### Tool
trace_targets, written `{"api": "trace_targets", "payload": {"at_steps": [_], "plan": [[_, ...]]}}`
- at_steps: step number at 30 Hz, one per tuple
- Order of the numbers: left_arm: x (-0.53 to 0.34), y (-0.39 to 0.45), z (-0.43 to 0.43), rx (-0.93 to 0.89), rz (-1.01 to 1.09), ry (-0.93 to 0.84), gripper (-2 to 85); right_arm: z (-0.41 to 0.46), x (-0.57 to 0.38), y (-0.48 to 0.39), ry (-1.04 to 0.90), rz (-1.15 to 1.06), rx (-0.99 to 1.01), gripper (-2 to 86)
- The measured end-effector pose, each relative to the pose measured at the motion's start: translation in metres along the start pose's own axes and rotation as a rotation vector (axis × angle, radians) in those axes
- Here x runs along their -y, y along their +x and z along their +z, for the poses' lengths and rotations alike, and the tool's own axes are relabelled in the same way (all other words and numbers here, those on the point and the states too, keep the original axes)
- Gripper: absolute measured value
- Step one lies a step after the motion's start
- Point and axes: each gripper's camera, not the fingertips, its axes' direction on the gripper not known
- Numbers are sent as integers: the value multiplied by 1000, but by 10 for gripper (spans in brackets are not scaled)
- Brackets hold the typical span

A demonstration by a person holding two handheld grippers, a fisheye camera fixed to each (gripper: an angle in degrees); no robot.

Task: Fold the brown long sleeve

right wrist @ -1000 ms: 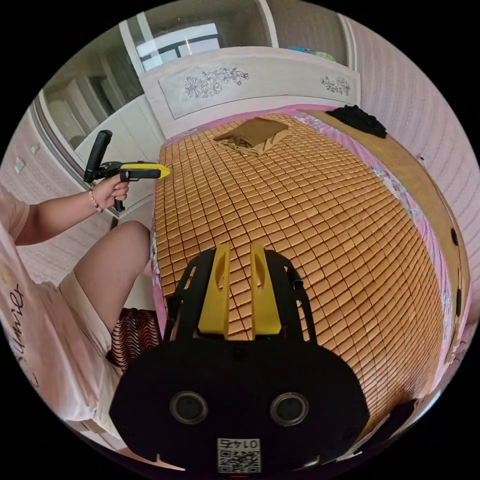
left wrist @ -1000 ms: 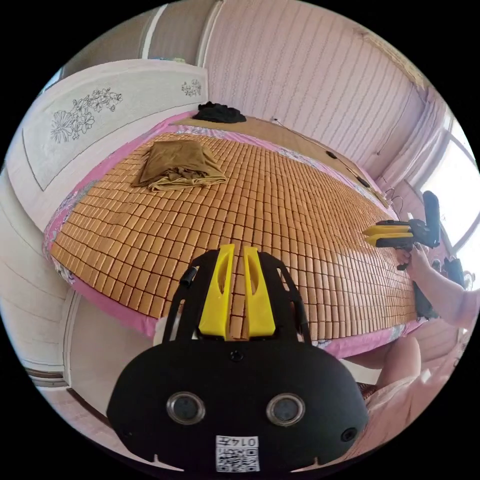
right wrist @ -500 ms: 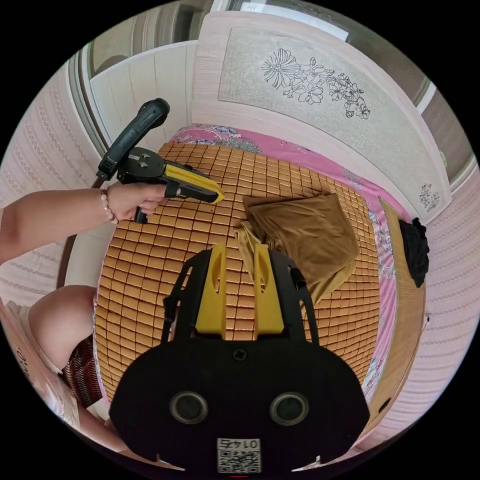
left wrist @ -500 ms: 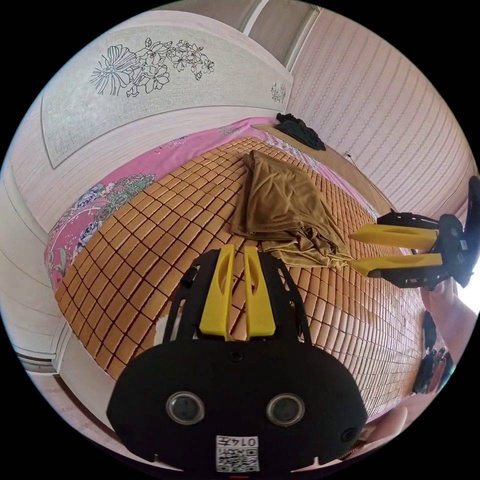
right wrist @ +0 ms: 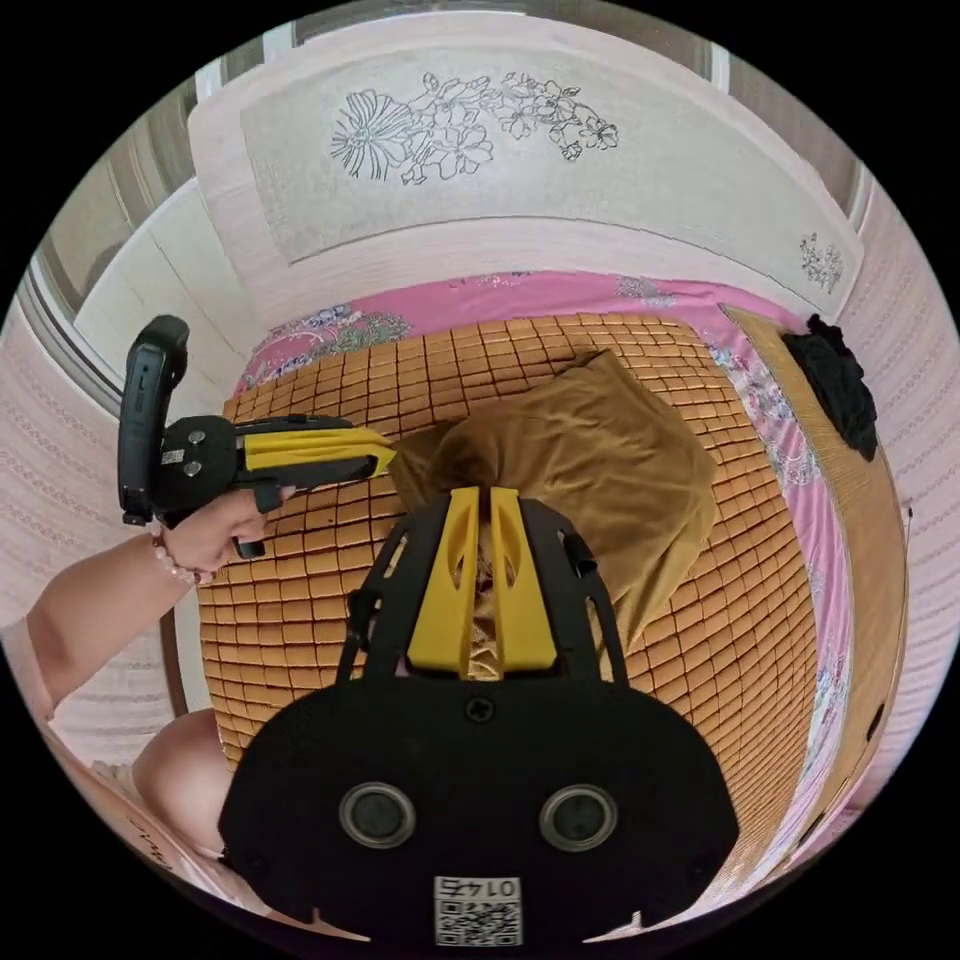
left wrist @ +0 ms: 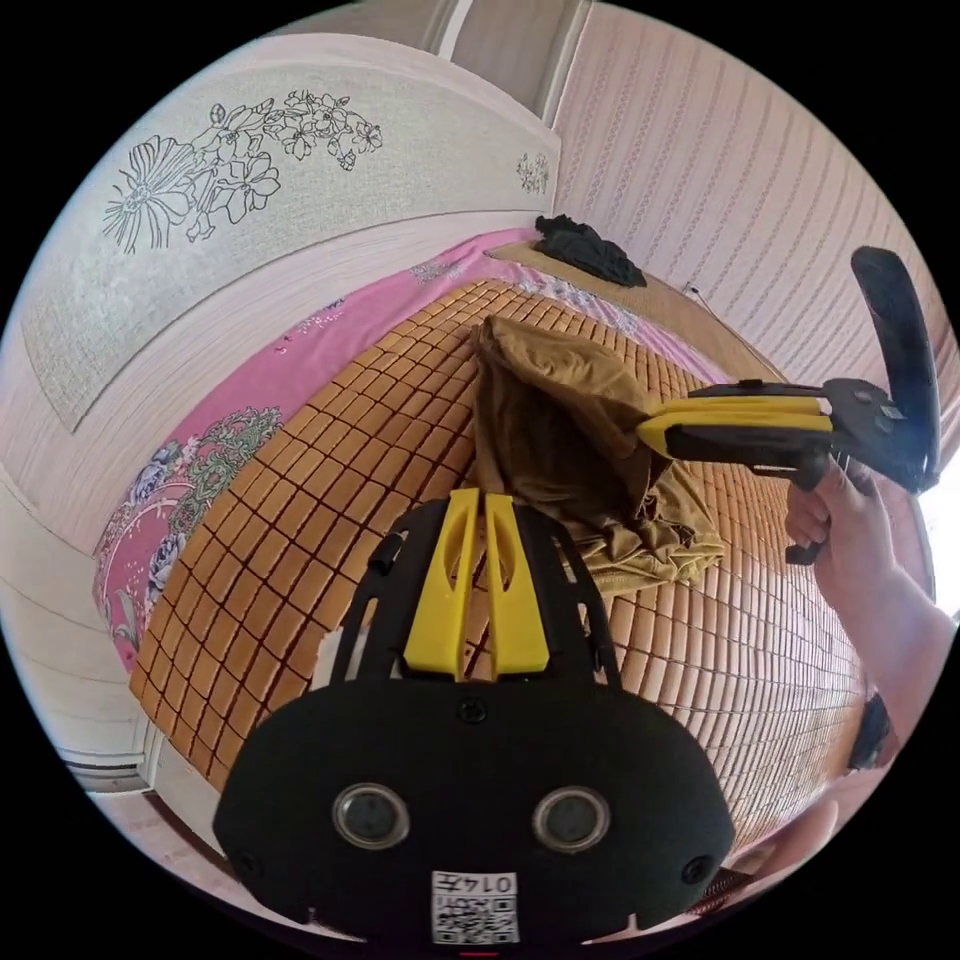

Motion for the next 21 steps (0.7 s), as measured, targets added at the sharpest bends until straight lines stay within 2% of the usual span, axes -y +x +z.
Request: {"api": "trace_targets", "payload": {"at_steps": [5,7,9,12,15,17,19,20,21], "plan": [[27,43,-95,-88,92,150,-7,-134,-80,92,206,265,14,7],[39,69,-157,-130,138,248,-7,-193,-124,120,293,376,36,7],[41,85,-205,-159,169,310,-7,-270,-197,137,420,422,91,7],[19,108,-274,-272,224,364,-8,-349,-308,130,488,470,59,8],[-36,136,-308,-424,286,311,-8,-391,-438,98,432,527,-5,8],[-84,155,-309,-496,299,247,-8,-393,-525,77,362,604,22,7],[-157,177,-280,-582,243,77,-9,-375,-618,56,284,757,37,5],[-176,182,-267,-584,223,20,-9,-352,-681,42,206,881,26,3],[-211,191,-241,-586,191,-111,-9,-326,-741,31,91,1030,40,2]]}}
